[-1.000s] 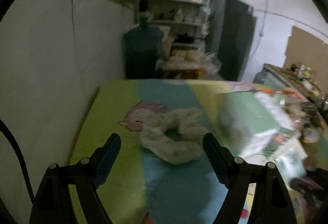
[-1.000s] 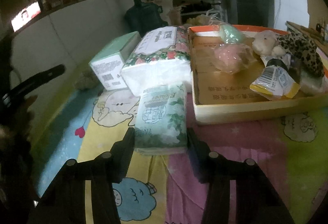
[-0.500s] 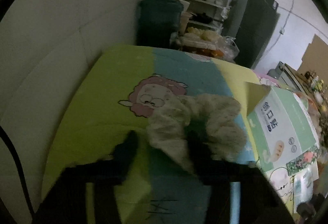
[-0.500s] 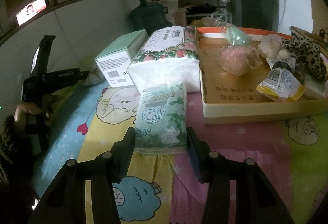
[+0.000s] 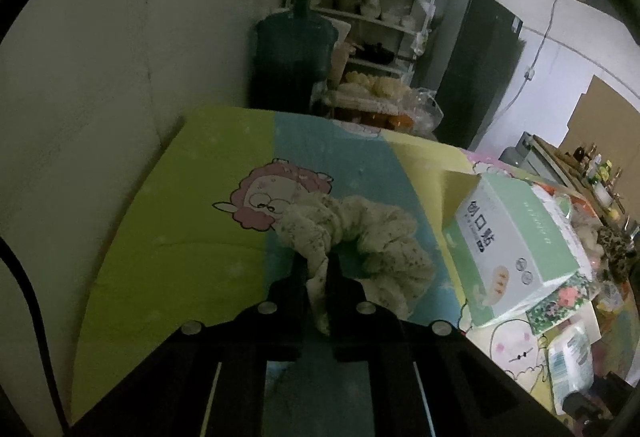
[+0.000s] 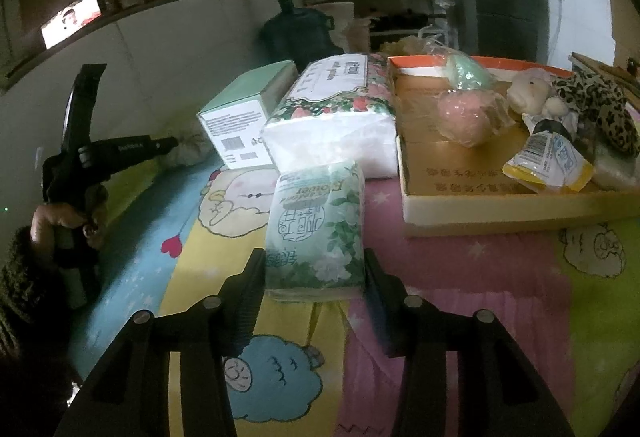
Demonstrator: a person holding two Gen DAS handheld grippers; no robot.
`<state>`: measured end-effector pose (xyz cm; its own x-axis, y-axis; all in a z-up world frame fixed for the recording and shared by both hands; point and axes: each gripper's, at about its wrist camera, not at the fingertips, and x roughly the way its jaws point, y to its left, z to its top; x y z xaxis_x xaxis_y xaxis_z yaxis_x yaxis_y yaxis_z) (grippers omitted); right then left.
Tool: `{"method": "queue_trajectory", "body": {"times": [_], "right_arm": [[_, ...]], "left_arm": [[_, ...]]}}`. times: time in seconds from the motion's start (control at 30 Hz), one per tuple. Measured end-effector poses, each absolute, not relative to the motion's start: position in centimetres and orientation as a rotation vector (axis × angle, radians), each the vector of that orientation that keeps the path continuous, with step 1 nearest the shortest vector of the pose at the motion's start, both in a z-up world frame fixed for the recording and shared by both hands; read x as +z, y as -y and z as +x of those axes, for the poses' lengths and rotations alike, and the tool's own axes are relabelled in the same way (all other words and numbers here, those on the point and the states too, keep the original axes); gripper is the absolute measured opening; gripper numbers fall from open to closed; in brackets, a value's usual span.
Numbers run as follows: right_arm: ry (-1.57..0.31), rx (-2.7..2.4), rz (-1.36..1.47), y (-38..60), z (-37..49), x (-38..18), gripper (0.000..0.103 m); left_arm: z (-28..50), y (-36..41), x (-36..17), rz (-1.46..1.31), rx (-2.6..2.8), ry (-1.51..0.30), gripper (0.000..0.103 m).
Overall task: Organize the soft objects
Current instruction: 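Carry the scrunchie with the left tool while the right tool carries the tissue pack into the tray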
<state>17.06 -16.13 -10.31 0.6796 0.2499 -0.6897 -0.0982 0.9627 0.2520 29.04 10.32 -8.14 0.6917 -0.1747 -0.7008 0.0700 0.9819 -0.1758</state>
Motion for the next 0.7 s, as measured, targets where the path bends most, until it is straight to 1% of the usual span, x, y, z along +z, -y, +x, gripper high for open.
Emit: {"method": "queue_trajectory", "body": {"times": [0.3,0.7], "right_arm": [[-0.771,0.226,0.195,15.8,15.6,-9.1,0.046],[-0.709,0.26,0.185,15.3,13.6,-6.9,0.046]], "left_arm": [[25.0,-9.5,-4.9,-0.122,-0.125,-0.666,0.008],[19.2,-8.5,0.3,-0.135,-0.199,-0.541,0.008]]}}
